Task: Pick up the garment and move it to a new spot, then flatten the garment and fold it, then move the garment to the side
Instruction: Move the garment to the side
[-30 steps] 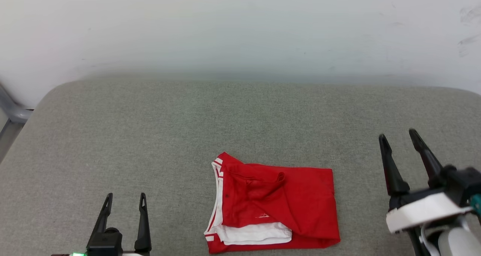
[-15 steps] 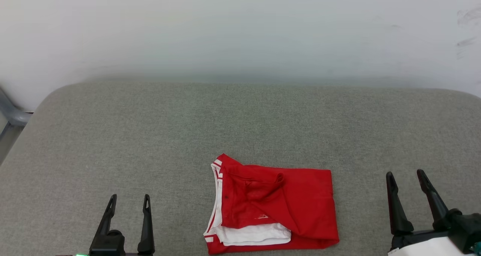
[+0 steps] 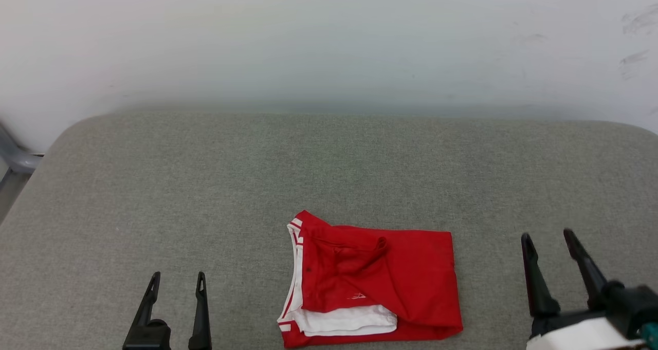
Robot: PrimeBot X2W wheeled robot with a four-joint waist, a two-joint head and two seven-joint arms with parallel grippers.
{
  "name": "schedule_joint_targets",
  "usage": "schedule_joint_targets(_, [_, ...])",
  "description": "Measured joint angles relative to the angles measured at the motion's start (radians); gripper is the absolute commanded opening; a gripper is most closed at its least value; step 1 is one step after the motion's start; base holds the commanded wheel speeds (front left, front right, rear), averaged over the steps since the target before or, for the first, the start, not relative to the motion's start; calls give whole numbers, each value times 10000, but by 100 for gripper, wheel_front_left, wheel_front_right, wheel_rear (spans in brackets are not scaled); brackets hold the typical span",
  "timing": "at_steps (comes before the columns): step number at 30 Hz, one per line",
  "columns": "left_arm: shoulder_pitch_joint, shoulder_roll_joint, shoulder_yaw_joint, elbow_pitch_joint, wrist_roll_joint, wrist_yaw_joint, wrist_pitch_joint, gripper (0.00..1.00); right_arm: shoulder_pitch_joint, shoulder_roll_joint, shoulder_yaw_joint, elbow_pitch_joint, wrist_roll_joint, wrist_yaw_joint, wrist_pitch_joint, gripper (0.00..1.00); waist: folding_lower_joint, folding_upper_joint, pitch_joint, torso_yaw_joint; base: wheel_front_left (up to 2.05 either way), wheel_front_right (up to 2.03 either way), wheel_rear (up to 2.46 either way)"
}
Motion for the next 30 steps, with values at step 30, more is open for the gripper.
schedule_joint_targets(30, [-952,-102,-86,-10,-44,-73,0,100,-5578,-4167,5037,1668,5081,0,10048,100,2,0,1530,410,0,0,0])
